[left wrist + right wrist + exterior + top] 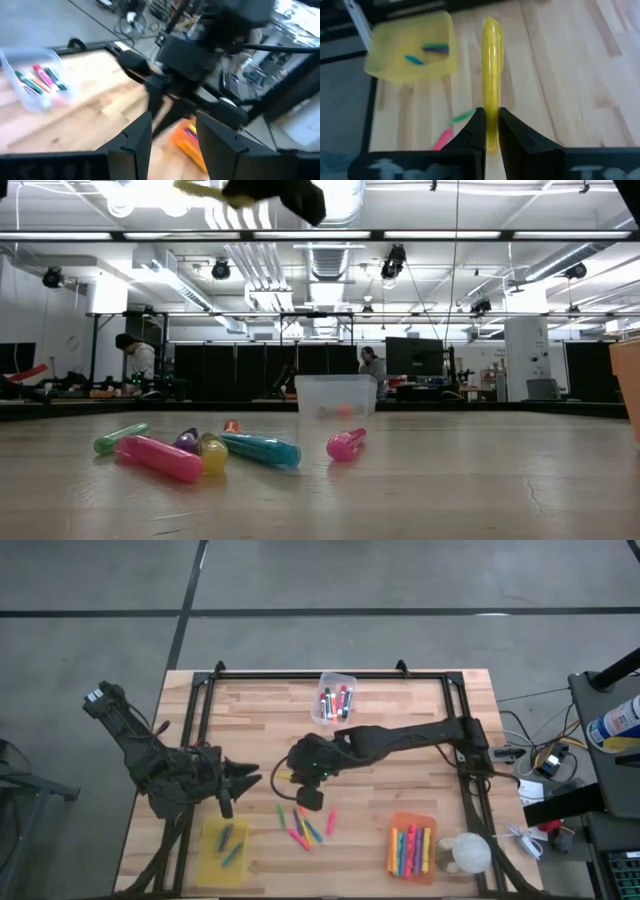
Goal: Pick & Place Markers
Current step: Put the top yellow highlighter into the yellow bin
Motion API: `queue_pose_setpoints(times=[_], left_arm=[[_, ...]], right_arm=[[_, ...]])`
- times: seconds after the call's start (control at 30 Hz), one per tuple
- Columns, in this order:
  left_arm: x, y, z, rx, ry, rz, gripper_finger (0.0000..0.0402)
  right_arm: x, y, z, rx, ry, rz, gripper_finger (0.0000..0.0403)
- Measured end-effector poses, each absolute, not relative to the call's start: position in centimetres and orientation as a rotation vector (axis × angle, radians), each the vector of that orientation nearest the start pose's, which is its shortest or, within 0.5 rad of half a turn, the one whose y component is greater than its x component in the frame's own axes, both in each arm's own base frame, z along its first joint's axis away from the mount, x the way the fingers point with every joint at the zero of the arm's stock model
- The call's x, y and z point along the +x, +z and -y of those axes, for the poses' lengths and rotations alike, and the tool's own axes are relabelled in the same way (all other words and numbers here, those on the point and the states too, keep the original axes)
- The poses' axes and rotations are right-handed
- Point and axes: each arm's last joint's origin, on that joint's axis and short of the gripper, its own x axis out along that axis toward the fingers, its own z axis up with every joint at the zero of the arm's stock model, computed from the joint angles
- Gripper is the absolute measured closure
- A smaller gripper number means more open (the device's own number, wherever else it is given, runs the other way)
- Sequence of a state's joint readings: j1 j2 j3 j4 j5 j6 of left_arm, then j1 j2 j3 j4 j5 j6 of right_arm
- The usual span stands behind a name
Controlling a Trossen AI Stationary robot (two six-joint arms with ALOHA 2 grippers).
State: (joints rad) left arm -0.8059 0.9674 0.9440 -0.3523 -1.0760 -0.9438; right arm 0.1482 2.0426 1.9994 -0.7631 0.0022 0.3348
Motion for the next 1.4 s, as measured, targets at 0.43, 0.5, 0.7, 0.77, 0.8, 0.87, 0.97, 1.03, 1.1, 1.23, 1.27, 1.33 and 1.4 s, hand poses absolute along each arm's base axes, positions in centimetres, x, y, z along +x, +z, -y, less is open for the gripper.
queue_pose_setpoints(times=[0.43, 0.5, 0.7, 0.77, 0.8, 0.87, 0.97, 1.03, 1.1, 1.23, 1.27, 1.33, 1.4], left_arm=[[15.1, 34.6, 11.9, -0.595, 0.379, -0.055, 0.0255], [15.1, 34.6, 11.9, -0.593, 0.381, -0.053, 0.0255], [15.1, 34.6, 12.0, -0.602, 0.381, -0.052, 0.0255], [15.1, 34.6, 12.0, -0.619, 0.38, -0.049, 0.0255], [15.1, 34.6, 12.0, -0.628, 0.379, -0.047, 0.0255], [15.1, 34.6, 12.0, -0.632, 0.378, -0.047, 0.0255], [15.1, 34.6, 12.0, -0.634, 0.376, -0.049, 0.0255], [15.1, 34.6, 12.0, -0.639, 0.376, -0.048, 0.0255], [15.1, 34.6, 12.0, -0.654, 0.377, -0.045, 0.0255], [15.2, 34.8, 12.0, -0.678, 0.367, -0.037, 0.0255], [15.2, 34.8, 12.1, -0.681, 0.365, -0.036, 0.0255], [15.2, 34.8, 12.1, -0.682, 0.365, -0.035, 0.0255], [15.2, 34.8, 12.1, -0.683, 0.364, -0.035, 0.0255]], right_arm=[[44.6, 36.5, -8.0, 0.238, 0.013, -0.682, 0.038], [44.5, 36.8, -8.1, 0.233, 0.021, -0.672, 0.038], [44.5, 37.2, -8.1, 0.227, 0.025, -0.65, 0.038], [44.6, 37.2, -8.1, 0.228, 0.025, -0.648, 0.038], [44.6, 37.2, -8.1, 0.228, 0.025, -0.645, 0.0381], [44.6, 37.3, -8.1, 0.229, 0.026, -0.64, 0.038], [44.7, 37.5, -8.1, 0.232, 0.028, -0.615, 0.038], [44.9, 37.7, -8.2, 0.236, 0.032, -0.592, 0.038], [44.9, 37.8, -8.2, 0.238, 0.036, -0.578, 0.038], [44.9, 37.9, -8.2, 0.239, 0.038, -0.577, 0.038], [44.9, 37.9, -8.2, 0.239, 0.038, -0.577, 0.038], [44.9, 37.9, -8.2, 0.239, 0.038, -0.576, 0.038], [45.0, 37.9, -8.2, 0.241, 0.038, -0.571, 0.038]])
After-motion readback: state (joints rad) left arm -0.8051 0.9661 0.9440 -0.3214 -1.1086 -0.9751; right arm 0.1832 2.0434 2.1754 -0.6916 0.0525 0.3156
